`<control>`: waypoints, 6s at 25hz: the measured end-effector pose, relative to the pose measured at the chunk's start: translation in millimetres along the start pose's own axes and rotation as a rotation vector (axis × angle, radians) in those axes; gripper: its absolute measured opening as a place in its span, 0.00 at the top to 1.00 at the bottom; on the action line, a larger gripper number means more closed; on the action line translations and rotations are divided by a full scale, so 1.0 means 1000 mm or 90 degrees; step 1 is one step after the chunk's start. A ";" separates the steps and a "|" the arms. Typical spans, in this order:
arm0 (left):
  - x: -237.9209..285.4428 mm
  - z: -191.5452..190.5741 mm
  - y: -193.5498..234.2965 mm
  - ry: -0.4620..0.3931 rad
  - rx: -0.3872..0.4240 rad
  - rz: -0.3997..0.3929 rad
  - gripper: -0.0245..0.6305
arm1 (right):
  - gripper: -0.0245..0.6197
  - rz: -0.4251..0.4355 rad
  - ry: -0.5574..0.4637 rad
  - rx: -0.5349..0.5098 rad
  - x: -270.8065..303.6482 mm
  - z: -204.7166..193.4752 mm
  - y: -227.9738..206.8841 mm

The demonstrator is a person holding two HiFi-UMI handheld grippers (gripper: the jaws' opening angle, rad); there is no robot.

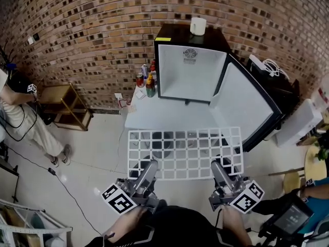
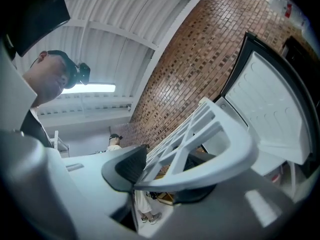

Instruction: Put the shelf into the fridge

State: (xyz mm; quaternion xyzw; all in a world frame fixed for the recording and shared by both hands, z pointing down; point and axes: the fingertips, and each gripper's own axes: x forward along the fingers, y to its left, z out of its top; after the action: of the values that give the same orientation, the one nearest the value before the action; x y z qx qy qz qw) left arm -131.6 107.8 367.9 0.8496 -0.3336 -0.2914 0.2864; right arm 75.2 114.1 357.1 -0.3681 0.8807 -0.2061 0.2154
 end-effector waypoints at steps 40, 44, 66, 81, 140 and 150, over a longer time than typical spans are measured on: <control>0.201 0.024 0.104 0.036 -0.006 0.021 0.75 | 0.69 -0.021 -0.007 0.030 0.118 0.077 -0.175; 0.215 0.019 0.108 0.029 -0.002 0.032 0.75 | 0.69 -0.008 -0.002 0.035 0.122 0.084 -0.192; 0.263 0.059 0.203 0.109 -0.031 -0.017 0.76 | 0.69 -0.114 -0.020 0.060 0.203 0.058 -0.238; 0.289 0.061 0.291 0.165 -0.093 -0.013 0.77 | 0.70 -0.190 -0.021 0.085 0.252 0.018 -0.287; 0.373 0.005 0.377 0.194 -0.188 0.062 0.79 | 0.71 -0.277 0.031 0.147 0.277 0.014 -0.425; 0.386 0.010 0.388 0.180 -0.185 0.078 0.79 | 0.71 -0.293 0.036 0.152 0.293 0.019 -0.439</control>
State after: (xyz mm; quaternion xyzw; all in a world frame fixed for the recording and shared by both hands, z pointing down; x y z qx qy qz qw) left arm -59.4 -416.2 508.4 0.8100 -0.2958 -0.1960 0.4669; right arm 144.3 -388.4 503.8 -0.5248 0.7490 -0.3622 0.1803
